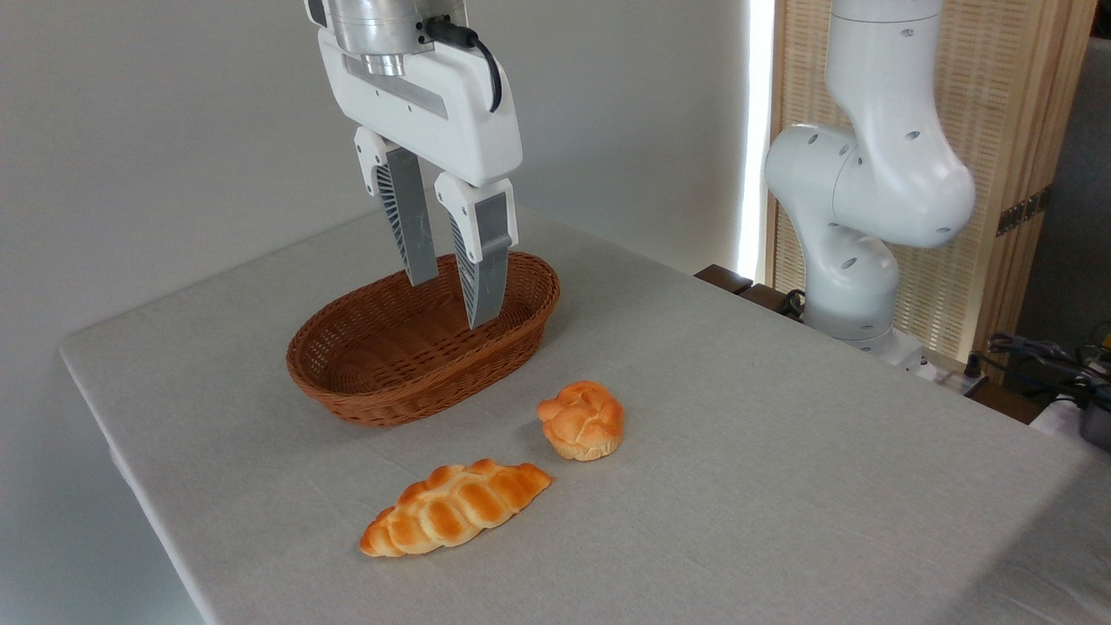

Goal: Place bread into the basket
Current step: 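Move the open gripper from above the basket down to the round roll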

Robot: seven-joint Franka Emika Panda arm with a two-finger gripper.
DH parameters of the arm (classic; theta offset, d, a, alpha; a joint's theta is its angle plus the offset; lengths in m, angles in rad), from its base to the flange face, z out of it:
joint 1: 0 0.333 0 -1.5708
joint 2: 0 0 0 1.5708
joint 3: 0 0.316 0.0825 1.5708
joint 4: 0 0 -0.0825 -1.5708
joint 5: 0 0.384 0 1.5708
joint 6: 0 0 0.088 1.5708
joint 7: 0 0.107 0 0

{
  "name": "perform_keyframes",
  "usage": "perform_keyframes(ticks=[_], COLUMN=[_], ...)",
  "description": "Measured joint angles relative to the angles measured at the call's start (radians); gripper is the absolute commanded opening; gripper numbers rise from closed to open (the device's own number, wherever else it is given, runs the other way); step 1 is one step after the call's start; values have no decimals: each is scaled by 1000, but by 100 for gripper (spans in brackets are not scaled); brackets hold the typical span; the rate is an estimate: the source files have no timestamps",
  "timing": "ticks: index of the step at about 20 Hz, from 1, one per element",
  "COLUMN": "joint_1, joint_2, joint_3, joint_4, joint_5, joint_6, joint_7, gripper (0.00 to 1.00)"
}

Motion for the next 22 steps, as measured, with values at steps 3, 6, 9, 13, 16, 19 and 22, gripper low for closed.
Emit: perform_keyframes(ticks=[3, 6, 9, 13, 16, 19, 22], joint_1=[0, 0, 0, 0, 0, -1, -14], joint_2=[0, 1, 2, 2, -12, -60, -124], joint_3=[1, 1, 3, 3, 3, 3, 3], joint_4=[0, 0, 0, -3, -33, -118, -237], joint_5=[0, 0, 0, 0, 0, 0, 0], joint_6=[0, 0, 0, 0, 3, 30, 79], joint_7=[0, 0, 0, 0, 1, 14, 55], gripper=[100, 100, 100, 100, 100, 100, 100])
